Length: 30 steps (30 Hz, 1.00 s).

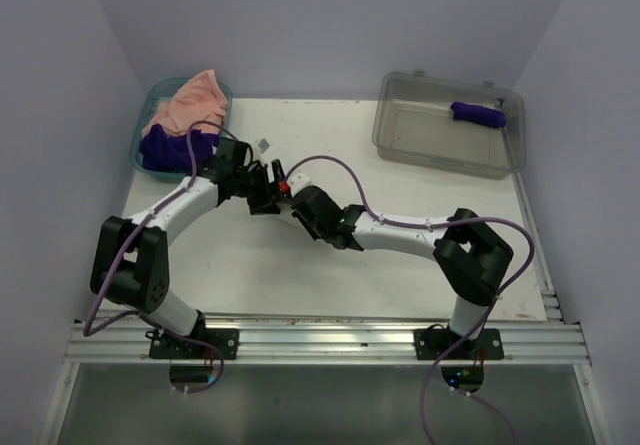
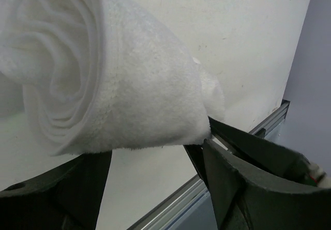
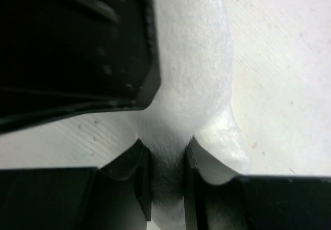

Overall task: Roll the towels
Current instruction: Roll the towel

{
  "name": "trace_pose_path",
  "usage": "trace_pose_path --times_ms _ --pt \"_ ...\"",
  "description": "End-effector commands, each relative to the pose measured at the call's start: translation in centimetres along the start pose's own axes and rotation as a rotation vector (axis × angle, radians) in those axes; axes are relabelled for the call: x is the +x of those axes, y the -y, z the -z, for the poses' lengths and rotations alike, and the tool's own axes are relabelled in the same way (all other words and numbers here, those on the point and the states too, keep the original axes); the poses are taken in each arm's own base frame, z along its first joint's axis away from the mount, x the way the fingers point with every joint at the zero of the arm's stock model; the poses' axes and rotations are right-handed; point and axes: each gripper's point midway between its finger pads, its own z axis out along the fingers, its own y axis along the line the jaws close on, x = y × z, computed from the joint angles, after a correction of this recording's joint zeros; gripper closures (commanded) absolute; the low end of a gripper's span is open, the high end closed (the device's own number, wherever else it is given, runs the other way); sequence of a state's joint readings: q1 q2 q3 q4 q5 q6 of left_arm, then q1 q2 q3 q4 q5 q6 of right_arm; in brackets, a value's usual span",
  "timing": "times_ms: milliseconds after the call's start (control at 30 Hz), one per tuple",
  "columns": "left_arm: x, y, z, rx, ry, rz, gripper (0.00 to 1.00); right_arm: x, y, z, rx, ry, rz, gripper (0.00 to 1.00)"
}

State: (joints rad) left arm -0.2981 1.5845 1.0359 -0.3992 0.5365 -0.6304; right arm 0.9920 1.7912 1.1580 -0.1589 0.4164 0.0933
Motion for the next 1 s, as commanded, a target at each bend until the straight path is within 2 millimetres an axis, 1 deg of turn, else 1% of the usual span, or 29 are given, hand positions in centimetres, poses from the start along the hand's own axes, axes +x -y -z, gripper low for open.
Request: trace_pose_path --times_ms 0,33,100,167,267,300,333,367,433,467,633,700,833,867,933,967 --pt "-0.6 1.5 2.5 0.071 0.039 -0.054 0.25 3.2 -2.0 1.2 -0.141 -0.151 -0.152 0.98" --pt "-0.7 1.5 2.8 0.074 0.051 -0.055 0.25 3.4 -2.5 1.4 -0.160 -0.164 -0.175 0.98" --pt "-0.4 1.1 2.9 0.070 0.048 -0.046 0.25 3.6 -3.2 1.9 -0.201 -0.186 -0.203 0.98" --pt "-0.4 1.1 3.1 0.071 0.055 -0.049 0.25 3.9 -3.6 2.4 -0.218 -0.204 -0.243 0.98" --pt "-0.1 1.0 3.5 0.069 0.064 -0.047 0.25 3.5 -4.5 3.3 -0.269 -0.218 -0.293 0.98" --pt "0.0 0.9 3.5 0.067 0.065 -0.042 0.25 3.4 -4.4 3.5 -0.280 -0.221 -0.309 0.98" --pt "-0.1 1.1 3.8 0.071 0.073 -0.045 0.25 3.0 -4.9 4.0 -0.311 -0.224 -0.333 0.98" --pt "-0.1 1.1 3.9 0.073 0.077 -0.043 0.25 3.0 -5.1 4.3 -0.323 -0.233 -0.343 0.98" --pt "-0.1 1.3 4.1 0.078 0.085 -0.043 0.25 2.7 -5.2 4.5 -0.337 -0.240 -0.369 0.98" --pt "-0.2 1.4 4.2 0.079 0.087 -0.042 0.25 2.8 -5.6 4.7 -0.363 -0.257 -0.376 0.98" --pt "0.1 1.6 4.4 0.092 0.090 -0.042 0.25 2.6 -6.5 5.2 -0.428 -0.310 -0.426 0.98" --pt "0.6 1.6 4.3 0.102 0.080 -0.034 0.25 2.8 -6.9 5.5 -0.454 -0.336 -0.442 0.99" --pt "0.9 1.6 4.2 0.124 0.081 -0.025 0.25 2.9 -7.6 5.6 -0.505 -0.367 -0.494 0.99" --pt "1.3 1.4 4.0 0.125 0.073 -0.015 0.25 3.0 -7.6 5.6 -0.509 -0.372 -0.498 0.99" --pt "1.4 1.2 3.6 0.134 0.072 -0.012 0.25 3.2 -7.5 5.3 -0.519 -0.388 -0.505 0.99" --pt "1.7 0.7 3.2 0.126 0.067 -0.002 0.25 3.3 -7.6 5.2 -0.525 -0.393 -0.507 0.99"
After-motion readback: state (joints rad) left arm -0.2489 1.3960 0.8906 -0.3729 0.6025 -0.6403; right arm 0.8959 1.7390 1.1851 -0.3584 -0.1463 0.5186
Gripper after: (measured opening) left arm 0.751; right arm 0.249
